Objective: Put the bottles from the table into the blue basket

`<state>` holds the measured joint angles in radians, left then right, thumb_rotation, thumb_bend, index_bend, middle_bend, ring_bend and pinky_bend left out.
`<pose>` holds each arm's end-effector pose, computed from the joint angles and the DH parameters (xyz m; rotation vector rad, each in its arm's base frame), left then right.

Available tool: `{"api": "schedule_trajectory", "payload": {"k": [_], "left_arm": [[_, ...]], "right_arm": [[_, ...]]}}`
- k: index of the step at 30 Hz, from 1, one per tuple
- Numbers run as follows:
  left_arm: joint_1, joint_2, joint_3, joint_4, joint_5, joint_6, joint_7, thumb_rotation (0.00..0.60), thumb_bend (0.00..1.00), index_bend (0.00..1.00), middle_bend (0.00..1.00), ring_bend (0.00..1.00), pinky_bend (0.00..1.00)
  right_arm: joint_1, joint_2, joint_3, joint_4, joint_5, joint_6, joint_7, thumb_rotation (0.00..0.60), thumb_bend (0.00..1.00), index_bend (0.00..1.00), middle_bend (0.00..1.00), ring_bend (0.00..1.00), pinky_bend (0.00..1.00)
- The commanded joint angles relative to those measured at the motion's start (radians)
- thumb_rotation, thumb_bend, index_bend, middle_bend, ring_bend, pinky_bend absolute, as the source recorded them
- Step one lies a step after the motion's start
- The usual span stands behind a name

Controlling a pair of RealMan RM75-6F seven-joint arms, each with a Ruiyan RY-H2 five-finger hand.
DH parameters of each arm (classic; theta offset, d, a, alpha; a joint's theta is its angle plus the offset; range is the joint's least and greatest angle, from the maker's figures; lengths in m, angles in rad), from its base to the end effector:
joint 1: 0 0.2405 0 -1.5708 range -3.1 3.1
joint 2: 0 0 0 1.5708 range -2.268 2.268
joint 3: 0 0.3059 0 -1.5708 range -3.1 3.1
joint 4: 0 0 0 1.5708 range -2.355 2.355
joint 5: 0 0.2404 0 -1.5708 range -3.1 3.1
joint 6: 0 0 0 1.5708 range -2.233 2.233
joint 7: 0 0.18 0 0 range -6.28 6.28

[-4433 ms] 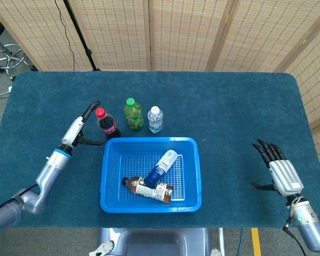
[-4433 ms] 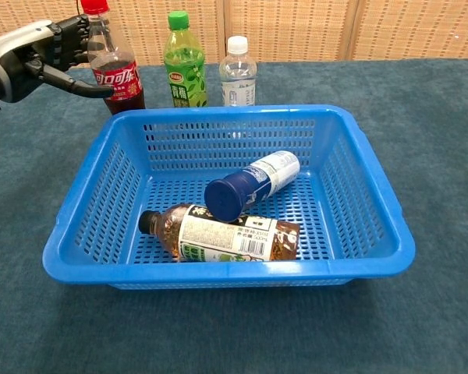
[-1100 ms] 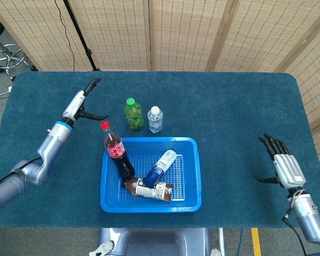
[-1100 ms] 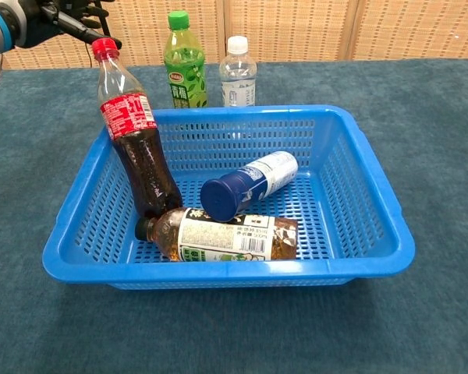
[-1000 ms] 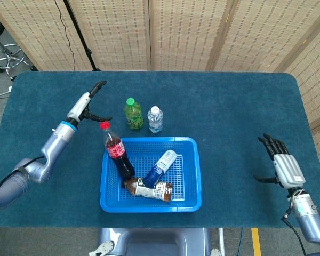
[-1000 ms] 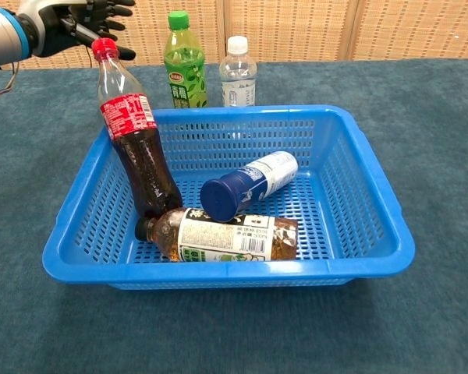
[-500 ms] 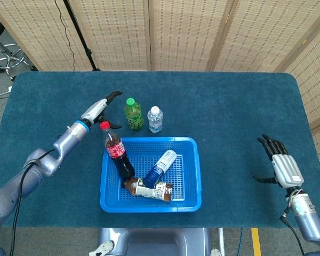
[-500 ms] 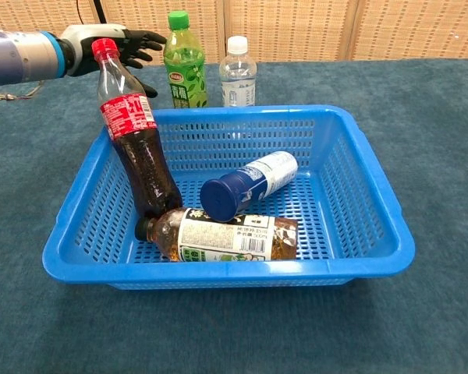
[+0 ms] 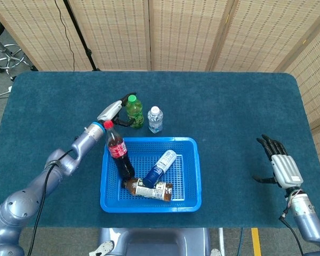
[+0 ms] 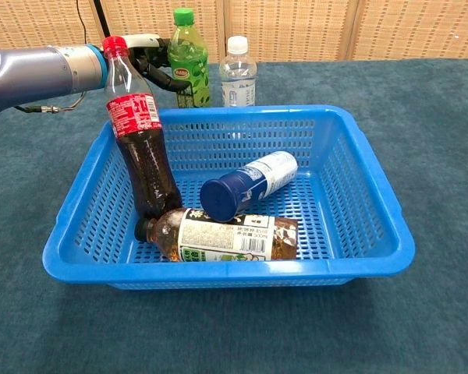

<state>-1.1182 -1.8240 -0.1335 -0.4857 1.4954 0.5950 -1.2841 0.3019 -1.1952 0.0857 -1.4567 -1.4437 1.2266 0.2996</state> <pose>-0.1487 0.5870 -0.0783 -1.6009 -1.6999 -1.2799 -0.3623 -0.3148 0.1115 1.4655 -1.1463 1.0442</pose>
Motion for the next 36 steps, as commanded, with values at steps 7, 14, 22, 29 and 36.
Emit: {"api": "schedule_trajectory", "payload": {"k": [7, 14, 22, 29, 36], "left_arm": [[0.02, 0.027, -0.088, -0.024, -0.088, 0.086, 0.056, 0.6, 0.71, 0.62, 0.52, 0.47, 0.53], [0.087, 0.218, -0.133, -0.227, -0.108, 0.222, 0.103, 0.6, 0.71, 0.63, 0.52, 0.47, 0.53], [0.192, 0.481, -0.14, -0.667, -0.036, 0.448, 0.231, 0.6, 0.69, 0.62, 0.52, 0.47, 0.54], [0.244, 0.633, -0.121, -1.009, 0.015, 0.508, 0.355, 0.6, 0.64, 0.59, 0.52, 0.46, 0.54], [0.237, 0.61, -0.095, -1.191, 0.045, 0.498, 0.522, 0.6, 0.63, 0.59, 0.52, 0.46, 0.54]], "right_arm": [[-0.007, 0.01, -0.004, -0.015, -0.013, 0.013, 0.005, 0.6, 0.0, 0.0, 0.0, 0.0, 0.04], [-0.009, 0.013, -0.01, -0.028, -0.027, 0.019, 0.001, 0.6, 0.0, 0.0, 0.0, 0.0, 0.04], [-0.002, 0.01, -0.007, -0.03, -0.03, 0.017, -0.017, 0.6, 0.0, 0.0, 0.0, 0.0, 0.04], [-0.003, 0.01, -0.009, -0.041, -0.034, 0.021, -0.024, 0.6, 0.0, 0.0, 0.0, 0.0, 0.04], [-0.004, 0.014, -0.01, -0.046, -0.04, 0.024, -0.015, 0.6, 0.0, 0.0, 0.0, 0.0, 0.04]]}}
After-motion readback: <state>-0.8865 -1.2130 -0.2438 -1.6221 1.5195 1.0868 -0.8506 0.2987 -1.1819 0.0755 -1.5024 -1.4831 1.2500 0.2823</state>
